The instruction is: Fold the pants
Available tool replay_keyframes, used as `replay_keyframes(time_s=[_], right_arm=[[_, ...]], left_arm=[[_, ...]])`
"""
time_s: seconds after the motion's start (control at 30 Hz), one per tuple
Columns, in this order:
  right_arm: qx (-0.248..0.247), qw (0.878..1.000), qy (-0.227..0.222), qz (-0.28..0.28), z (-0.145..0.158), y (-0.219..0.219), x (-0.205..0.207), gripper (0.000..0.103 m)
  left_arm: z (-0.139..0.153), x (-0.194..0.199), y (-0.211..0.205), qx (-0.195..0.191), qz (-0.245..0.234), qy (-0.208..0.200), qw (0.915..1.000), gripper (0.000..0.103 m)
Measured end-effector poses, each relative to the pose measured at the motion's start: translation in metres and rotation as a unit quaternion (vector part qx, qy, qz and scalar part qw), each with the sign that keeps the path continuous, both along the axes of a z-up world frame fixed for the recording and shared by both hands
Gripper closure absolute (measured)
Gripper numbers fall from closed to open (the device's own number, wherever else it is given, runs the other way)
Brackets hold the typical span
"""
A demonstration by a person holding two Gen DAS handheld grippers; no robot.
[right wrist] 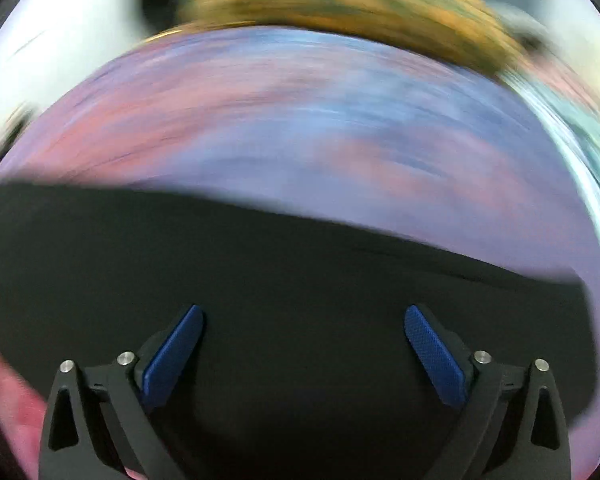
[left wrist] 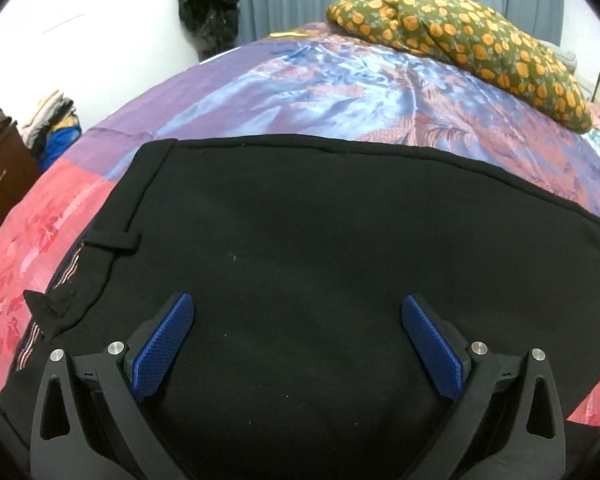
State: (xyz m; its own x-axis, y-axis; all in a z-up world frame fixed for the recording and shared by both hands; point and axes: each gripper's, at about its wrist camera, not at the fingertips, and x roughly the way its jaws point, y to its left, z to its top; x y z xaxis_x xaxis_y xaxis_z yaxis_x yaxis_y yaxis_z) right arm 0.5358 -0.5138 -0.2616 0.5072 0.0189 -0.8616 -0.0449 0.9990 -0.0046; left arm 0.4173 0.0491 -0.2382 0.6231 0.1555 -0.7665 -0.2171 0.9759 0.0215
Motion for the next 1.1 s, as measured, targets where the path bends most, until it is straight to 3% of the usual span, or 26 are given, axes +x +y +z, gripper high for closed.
replay_keyframes(time_s=[0.03, 0.13, 0.23, 0.33, 0.37, 0.4, 0.43, 0.47, 0.5, 0.57, 0.63, 0.77, 0.87, 0.97, 1.03, 1.1], right_arm=[[-0.037, 0.996, 0.013, -0.078, -0.001, -0.049, 0.002, 0.003], [-0.053, 0.977, -0.014, -0.205, 0.022, -0.145, -0.007, 0.011], [-0.017, 0.976, -0.051, -0.21, 0.042, -0.18, -0.002, 0.01], [0.053, 0.982, 0.002, -0.179, 0.021, -0.184, 0.021, 0.01], [0.052, 0.983, 0.026, -0.174, 0.01, -0.181, 0.026, 0.012], [0.039, 0.984, 0.051, -0.165, -0.001, -0.174, 0.031, 0.018], [0.031, 0.985, 0.072, -0.153, -0.006, -0.169, 0.031, 0.039], [0.024, 0.987, 0.07, -0.142, -0.005, -0.164, 0.029, 0.082], [0.027, 0.988, 0.052, -0.142, 0.004, -0.163, 0.021, 0.095], [0.046, 0.991, 0.013, -0.128, 0.032, -0.157, -0.002, 0.097], [0.03, 0.996, -0.025, -0.086, 0.064, -0.141, -0.031, 0.097], [0.022, 0.993, -0.12, -0.006, 0.138, -0.099, -0.145, 0.097], [-0.001, 0.985, -0.166, 0.036, 0.171, -0.072, -0.248, 0.097], [-0.056, 0.983, -0.164, 0.055, 0.159, -0.047, -0.329, 0.097], [-0.083, 0.986, -0.135, 0.054, 0.128, -0.045, -0.364, 0.097], [-0.111, 0.99, -0.077, 0.037, 0.083, -0.05, -0.384, 0.091]], left_arm=[[-0.001, 0.002, 0.001, 0.001, 0.0, -0.001, 1.0, 0.0], [-0.002, 0.002, 0.001, 0.002, 0.001, -0.003, 1.0, 0.0], [-0.002, 0.003, 0.0, 0.005, 0.001, -0.006, 1.0, 0.0], [-0.002, 0.003, 0.0, 0.004, 0.001, -0.006, 1.0, 0.0], [-0.003, 0.003, 0.0, 0.003, 0.001, -0.006, 1.0, 0.001], [-0.003, 0.003, 0.0, 0.003, 0.001, -0.007, 1.0, 0.001], [-0.003, 0.003, 0.0, 0.003, 0.001, -0.006, 1.0, 0.001], [-0.003, 0.003, 0.0, 0.003, 0.001, -0.006, 1.0, 0.001], [-0.003, 0.003, 0.0, 0.004, 0.001, -0.005, 1.0, 0.001], [-0.003, 0.005, -0.001, 0.006, 0.001, -0.002, 1.0, 0.001], [-0.002, 0.007, -0.002, 0.01, 0.002, 0.002, 1.0, 0.001], [0.0, 0.011, -0.004, 0.021, 0.004, 0.016, 0.9997, 0.001], [0.005, 0.019, -0.003, 0.018, 0.008, 0.052, 0.9984, 0.0], [0.021, 0.004, -0.004, 0.018, 0.026, 0.069, 0.9971, 0.001], [0.034, -0.031, -0.004, -0.007, 0.034, 0.047, 0.9983, 0.001], [0.04, -0.059, -0.003, -0.028, 0.028, 0.039, 0.9985, 0.001]])
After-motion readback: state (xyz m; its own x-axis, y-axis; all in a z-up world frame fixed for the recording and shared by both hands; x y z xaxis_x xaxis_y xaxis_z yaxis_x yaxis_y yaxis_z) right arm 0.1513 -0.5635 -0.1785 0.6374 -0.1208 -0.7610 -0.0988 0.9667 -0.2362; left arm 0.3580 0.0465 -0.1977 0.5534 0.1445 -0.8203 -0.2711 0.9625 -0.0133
